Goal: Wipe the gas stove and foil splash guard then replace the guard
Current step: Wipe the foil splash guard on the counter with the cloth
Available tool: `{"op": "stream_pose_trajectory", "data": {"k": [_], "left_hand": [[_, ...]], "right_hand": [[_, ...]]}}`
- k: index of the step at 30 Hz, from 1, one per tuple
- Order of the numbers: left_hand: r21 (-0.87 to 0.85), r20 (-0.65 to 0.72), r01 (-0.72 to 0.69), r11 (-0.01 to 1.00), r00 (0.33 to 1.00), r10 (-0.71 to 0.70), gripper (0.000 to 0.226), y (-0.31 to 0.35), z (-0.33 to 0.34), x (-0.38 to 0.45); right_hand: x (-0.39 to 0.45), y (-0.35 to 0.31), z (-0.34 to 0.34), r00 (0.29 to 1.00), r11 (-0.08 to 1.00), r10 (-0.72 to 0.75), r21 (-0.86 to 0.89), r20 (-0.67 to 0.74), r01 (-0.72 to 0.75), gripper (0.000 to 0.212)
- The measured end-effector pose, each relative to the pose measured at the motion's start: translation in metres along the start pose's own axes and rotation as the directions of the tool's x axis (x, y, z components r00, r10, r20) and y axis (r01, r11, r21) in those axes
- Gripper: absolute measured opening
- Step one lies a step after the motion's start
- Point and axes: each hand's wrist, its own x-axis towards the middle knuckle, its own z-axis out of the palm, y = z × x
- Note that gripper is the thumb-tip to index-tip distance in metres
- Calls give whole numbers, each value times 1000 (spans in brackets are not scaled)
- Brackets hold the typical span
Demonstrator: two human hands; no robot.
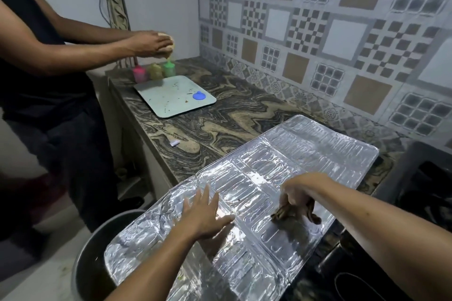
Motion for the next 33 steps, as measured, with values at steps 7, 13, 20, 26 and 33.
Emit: {"op": "stream_pose_trajectory", "data": {"k": [7,13,20,26,33], "left_hand": [[36,94,8,999,996,-11,100,-1,-3,4],[59,134,21,998,991,-28,101,3,-11,4],[75,95,40,996,994,-47,102,5,-7,4],[70,92,35,997,995,-41,104,6,-7,2],[57,91,28,998,995,-33,105,5,-8,1]], "right_hand": [[-7,-9,-62,995,991,-31,128,-90,42,36],[27,-63,-60,852,943,-73,243,-518,228,38],[19,-54,-19,933,995,-48,65,-356,77,34],[-7,-26,-7,999,996,51,-73,15,-50,30],[-9,-42,-51,908,925,-47,326,-417,197,30]]}}
